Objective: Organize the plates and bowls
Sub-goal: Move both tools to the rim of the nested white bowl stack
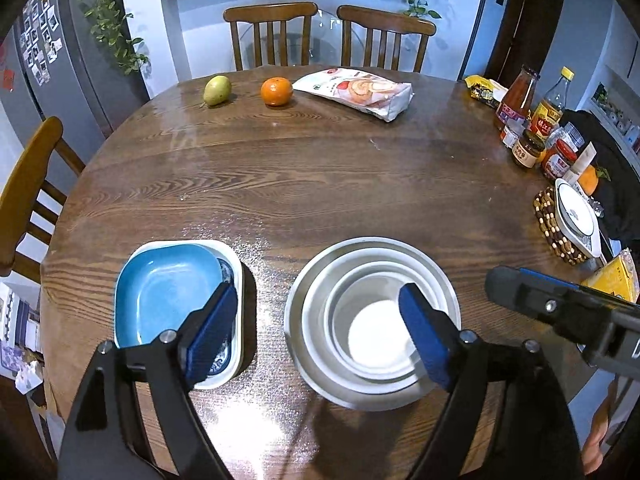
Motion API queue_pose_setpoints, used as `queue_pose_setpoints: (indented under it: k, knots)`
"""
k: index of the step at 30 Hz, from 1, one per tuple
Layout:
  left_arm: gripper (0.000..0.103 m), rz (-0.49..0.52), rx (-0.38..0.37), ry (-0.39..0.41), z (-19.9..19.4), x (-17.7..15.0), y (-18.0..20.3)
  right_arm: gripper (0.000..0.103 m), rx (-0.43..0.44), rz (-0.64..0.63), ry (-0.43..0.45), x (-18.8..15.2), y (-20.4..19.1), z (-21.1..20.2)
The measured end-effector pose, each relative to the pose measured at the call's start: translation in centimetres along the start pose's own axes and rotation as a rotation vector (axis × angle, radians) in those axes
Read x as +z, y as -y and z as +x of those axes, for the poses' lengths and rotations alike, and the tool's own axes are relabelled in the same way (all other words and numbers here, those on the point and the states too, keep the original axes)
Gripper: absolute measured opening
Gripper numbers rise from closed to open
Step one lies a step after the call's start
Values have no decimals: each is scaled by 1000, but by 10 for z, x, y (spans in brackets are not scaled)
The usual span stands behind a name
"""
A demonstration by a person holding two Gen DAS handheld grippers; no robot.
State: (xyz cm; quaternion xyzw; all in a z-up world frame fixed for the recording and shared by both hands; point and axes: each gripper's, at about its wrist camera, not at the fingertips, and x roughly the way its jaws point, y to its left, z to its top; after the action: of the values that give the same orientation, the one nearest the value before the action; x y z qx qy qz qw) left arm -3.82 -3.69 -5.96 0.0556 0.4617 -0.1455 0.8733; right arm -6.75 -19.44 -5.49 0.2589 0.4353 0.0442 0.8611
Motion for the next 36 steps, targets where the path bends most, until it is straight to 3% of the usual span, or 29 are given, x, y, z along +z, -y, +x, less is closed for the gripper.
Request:
queue_pose_setpoints:
  k: [9, 15, 26, 29, 33, 36]
  knots:
    - [87, -49, -55, -42, -5, -7, -10, 58, -14, -1, -6, -6, 6, -8]
    - [87, -157, -121, -100, -6, -17, -32, 58, -32, -9, -37, -11, 11, -3]
    - [86, -322, -157, -177, 5, -36, -70, 58, -61, 2, -88, -17, 27, 10]
    - [84, -341, -153, -184, 9, -37, -74, 58, -80, 6, -90, -17, 33, 13]
    - [70, -366, -144, -198, 17, -36, -76, 58, -81, 14, -97, -17, 39, 21]
    - [67, -374, -135, -210, 23, -36, -75, 58, -61, 35, -116, -17, 45, 29]
